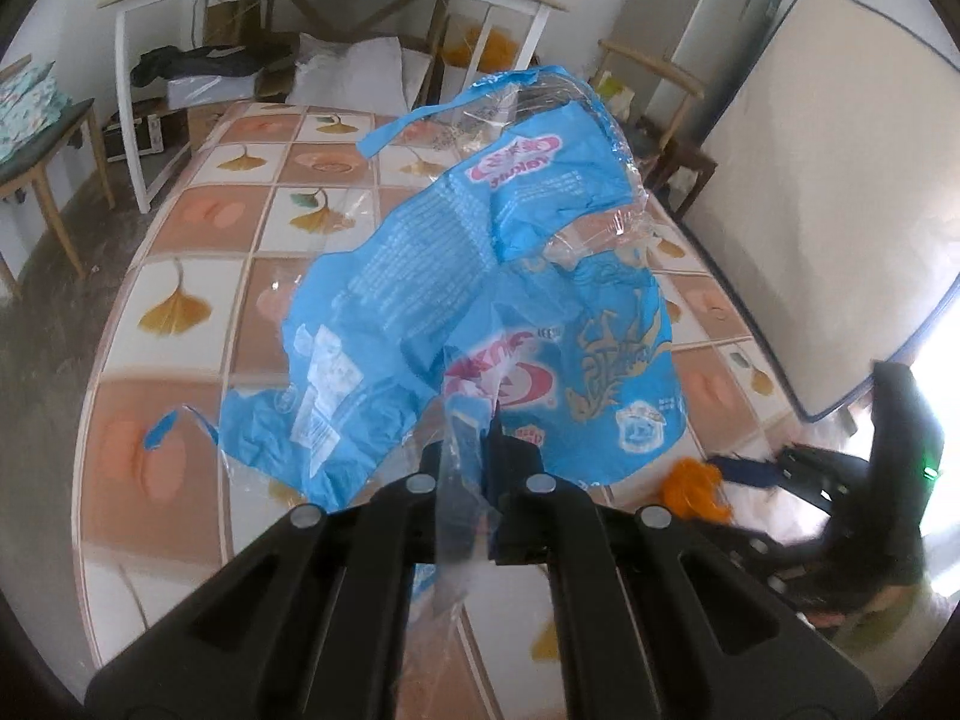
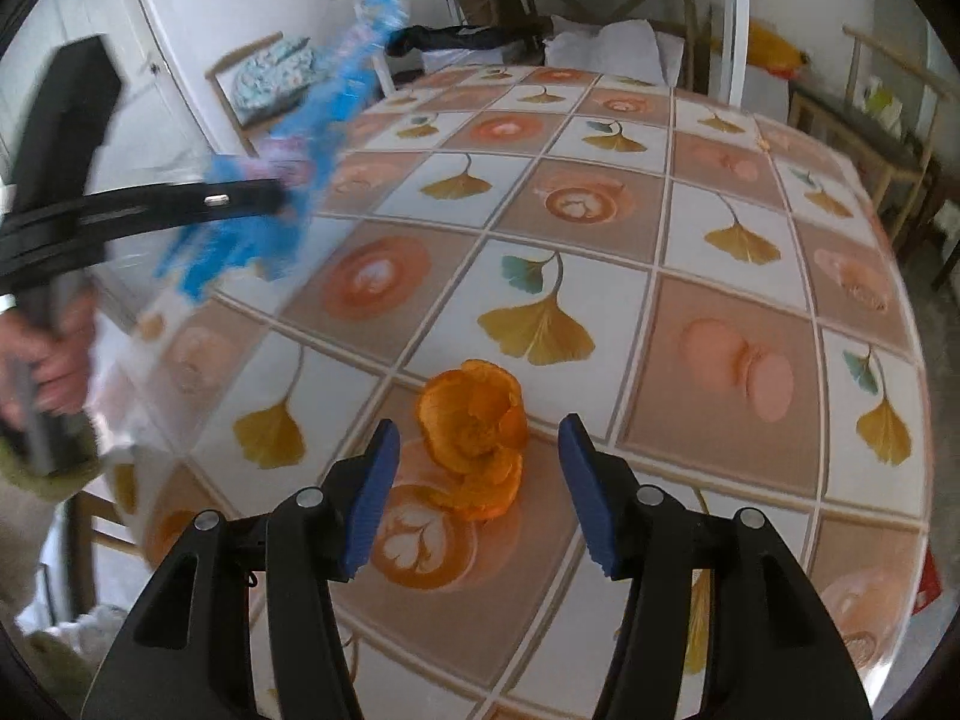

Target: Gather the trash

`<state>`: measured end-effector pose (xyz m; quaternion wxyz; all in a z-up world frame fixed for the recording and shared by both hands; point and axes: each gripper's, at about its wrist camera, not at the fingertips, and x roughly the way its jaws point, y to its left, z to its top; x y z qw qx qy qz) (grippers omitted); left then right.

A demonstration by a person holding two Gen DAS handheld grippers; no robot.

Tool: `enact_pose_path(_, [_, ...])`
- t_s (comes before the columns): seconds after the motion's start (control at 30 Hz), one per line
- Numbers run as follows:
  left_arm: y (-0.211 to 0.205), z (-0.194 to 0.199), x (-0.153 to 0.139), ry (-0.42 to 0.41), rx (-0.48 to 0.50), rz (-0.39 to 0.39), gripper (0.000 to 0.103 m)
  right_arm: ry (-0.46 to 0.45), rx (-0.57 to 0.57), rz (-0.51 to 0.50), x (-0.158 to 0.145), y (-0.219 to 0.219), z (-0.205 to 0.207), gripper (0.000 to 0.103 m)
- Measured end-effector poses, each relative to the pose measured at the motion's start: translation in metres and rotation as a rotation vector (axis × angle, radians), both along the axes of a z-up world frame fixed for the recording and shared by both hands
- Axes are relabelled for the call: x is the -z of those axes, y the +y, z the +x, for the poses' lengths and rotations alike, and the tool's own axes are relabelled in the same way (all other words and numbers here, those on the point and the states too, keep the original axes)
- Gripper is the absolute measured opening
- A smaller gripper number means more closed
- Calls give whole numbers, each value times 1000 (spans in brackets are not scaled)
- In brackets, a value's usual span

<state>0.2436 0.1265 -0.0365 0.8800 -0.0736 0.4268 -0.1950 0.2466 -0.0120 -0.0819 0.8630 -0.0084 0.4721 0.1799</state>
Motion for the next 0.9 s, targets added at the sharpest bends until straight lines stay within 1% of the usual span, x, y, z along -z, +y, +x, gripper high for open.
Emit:
enact_pose_path(0.07, [5,-15,-2,-18,-28,-17,1,-7,-7,-28,2,5,1,41])
enact_pose_path(0.17, [9,-30,1,-24,-59,-43,1,-15,-20,-78,5,13,1,32])
enact_pose_path(0.2, [8,-36,3,-24,-67,-53,1,-21,-21,-90,4,15,1,30])
enact_pose_path(0.27, [5,-44,8,-23,-86,-64,1,-45,-29,-124,1,19,-2,24])
enact_pose_path(0.33, [1,-50,12,-27,-90,-80,1,-57,-32,-145,-1,22,-4,21])
enact_pose_path(0.43, [-7,-61,13,-60,-103,-52,1,-64,-30,-177,-2,26,-8,19])
enact_pose_path(0.5, [-9,-68,9,-74,-106,-69,1,-46,-15,-182,-4,28,-9,18])
enact_pose_path(0.57, [-7,-72,7,-84,-110,-72,1,-29,14,-164,-9,25,-14,17])
enact_pose_path(0.67, [-3,-85,-5,-124,-115,-56,1,-28,57,-130,-19,20,-27,17])
enact_pose_path(0.77, [3,-100,-17,-155,-123,-63,1,-31,102,-102,-30,11,-40,17])
enact_pose_path(0.9, [5,-115,-31,-187,-125,-73,1,-57,167,-53,-54,-6,-64,17])
